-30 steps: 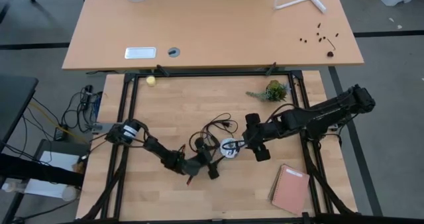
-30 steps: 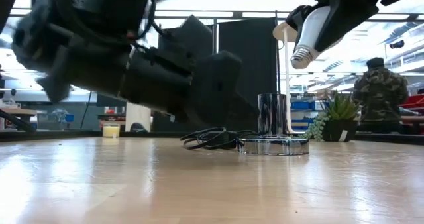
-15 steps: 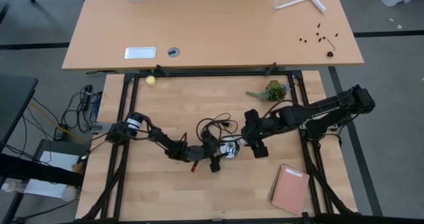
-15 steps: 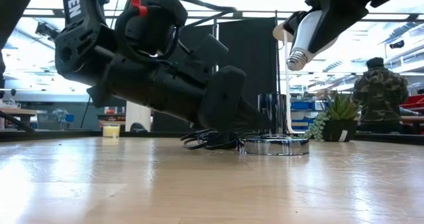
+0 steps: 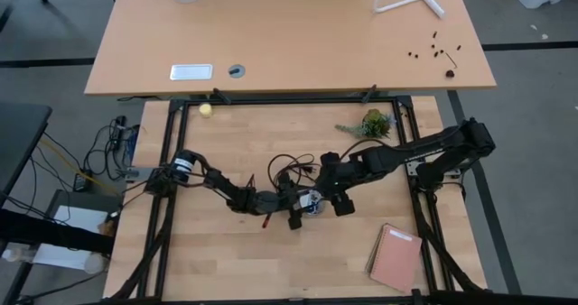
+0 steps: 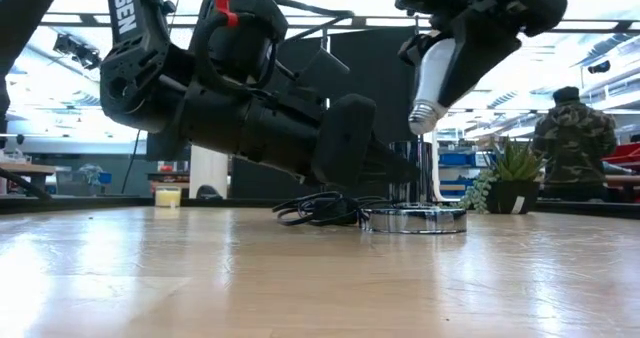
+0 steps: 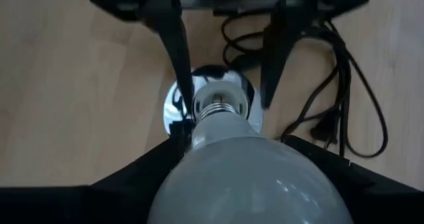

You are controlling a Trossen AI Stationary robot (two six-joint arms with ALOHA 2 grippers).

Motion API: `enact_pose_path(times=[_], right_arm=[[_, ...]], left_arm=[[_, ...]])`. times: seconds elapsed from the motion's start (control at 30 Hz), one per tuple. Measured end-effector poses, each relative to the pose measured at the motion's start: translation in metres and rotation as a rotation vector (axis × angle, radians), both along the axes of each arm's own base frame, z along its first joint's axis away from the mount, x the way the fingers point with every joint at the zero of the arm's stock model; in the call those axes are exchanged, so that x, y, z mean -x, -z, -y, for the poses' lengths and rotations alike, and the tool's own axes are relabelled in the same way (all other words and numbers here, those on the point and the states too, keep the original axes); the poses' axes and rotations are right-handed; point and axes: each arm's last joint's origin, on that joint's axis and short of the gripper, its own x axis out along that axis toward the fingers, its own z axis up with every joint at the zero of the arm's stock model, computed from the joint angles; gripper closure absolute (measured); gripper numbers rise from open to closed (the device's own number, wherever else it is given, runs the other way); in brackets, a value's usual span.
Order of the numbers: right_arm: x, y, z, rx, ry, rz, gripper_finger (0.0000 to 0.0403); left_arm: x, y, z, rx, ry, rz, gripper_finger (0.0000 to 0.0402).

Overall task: Screw lightbulb
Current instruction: Insert the white lightbulb into the metallic lamp

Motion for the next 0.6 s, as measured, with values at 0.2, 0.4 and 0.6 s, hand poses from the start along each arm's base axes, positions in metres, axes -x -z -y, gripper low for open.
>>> enact_pose_path(times=[0.2,0.4,0.6], right_arm=[[-0.015,-0.002,0.002,0.016,-0.01,-0.047,0.0136],[-0.025,-0.008,0.006,0.02,0.001,-0.102,0.0141],[-0.026,-0.018,0.009,0.005,0.012,-0.115,0.0135]], left_arm=[[-0.006,-0.001,-0.004,0.004,0.015,0.008,0.0119],[-0.016,0.008,-0.009,0.005,0.021,-0.004,0.0151],[-0.026,0.011,-0.01,-0.026,0.037,0.019,0.0178]])
